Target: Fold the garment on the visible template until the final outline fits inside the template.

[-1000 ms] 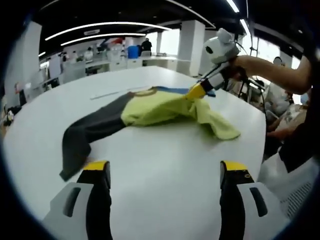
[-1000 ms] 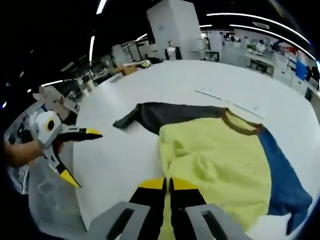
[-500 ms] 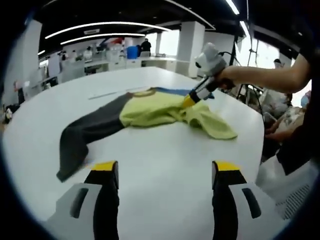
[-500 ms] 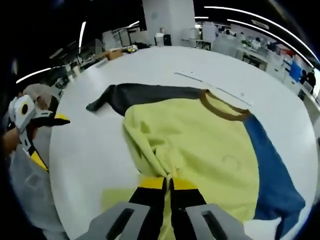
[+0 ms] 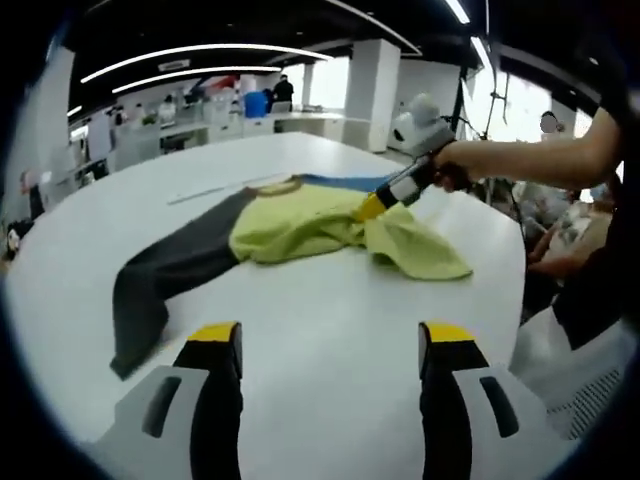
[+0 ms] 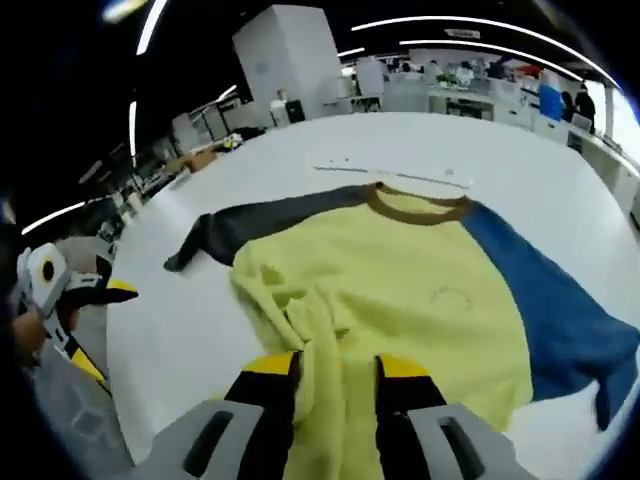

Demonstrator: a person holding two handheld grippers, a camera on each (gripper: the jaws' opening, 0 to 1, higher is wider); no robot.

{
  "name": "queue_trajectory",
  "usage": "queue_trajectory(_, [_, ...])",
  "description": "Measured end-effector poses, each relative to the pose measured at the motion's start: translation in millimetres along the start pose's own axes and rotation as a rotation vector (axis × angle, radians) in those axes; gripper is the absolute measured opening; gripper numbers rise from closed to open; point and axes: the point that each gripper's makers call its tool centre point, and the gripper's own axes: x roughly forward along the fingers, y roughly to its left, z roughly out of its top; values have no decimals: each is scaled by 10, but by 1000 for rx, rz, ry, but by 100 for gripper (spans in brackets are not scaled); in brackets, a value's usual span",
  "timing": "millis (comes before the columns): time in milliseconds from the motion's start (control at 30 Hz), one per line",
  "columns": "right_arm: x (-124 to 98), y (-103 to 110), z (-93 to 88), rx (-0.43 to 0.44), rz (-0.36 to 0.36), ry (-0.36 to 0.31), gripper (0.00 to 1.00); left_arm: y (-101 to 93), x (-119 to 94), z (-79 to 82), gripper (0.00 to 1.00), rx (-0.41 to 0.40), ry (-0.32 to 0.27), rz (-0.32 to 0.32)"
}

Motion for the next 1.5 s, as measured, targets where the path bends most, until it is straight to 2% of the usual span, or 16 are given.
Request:
queue_trajectory(233, [-332, 90, -125, -8, -3, 14, 42, 15, 173, 166, 64, 41, -8, -14])
queue_trajectory(467, [-605, 114, -408, -23, -50, 66, 45, 21, 451, 344, 56, 69, -24, -29])
queue_trajectory(600, [-743, 97, -588, 12, -98, 79, 38, -5, 607, 432, 53, 63, -38, -39])
queue_trajectory(733, [-849, 111, -770, 57, -122, 95, 41, -49, 745, 461, 51, 70, -32, -59])
queue_trajectory(767, [-876, 118, -825, 98, -128, 100, 41, -59, 786, 469, 50, 75, -31, -61])
queue_trajectory(900, [-933, 133, -934, 158, -130, 98, 40, -105, 912, 490, 47, 98, -23, -84])
queue_trajectory(1033, [-965, 179, -1082, 194, -133, 114, 40, -102, 1039, 516, 46, 143, -5, -78])
queue_trajectory(1333, [-983, 312, -1367, 238, -144, 168, 38, -131, 1255, 624, 41, 168, -9, -79])
queue_trajectory(1400, [-977, 338, -1448, 248, -147, 202, 35, -138, 1311, 618, 38, 171, -5, -88])
queue_trajectory(1500, [-961, 355, -1499, 310, -160, 199, 32, -156, 1380, 609, 35, 183, 7, -90])
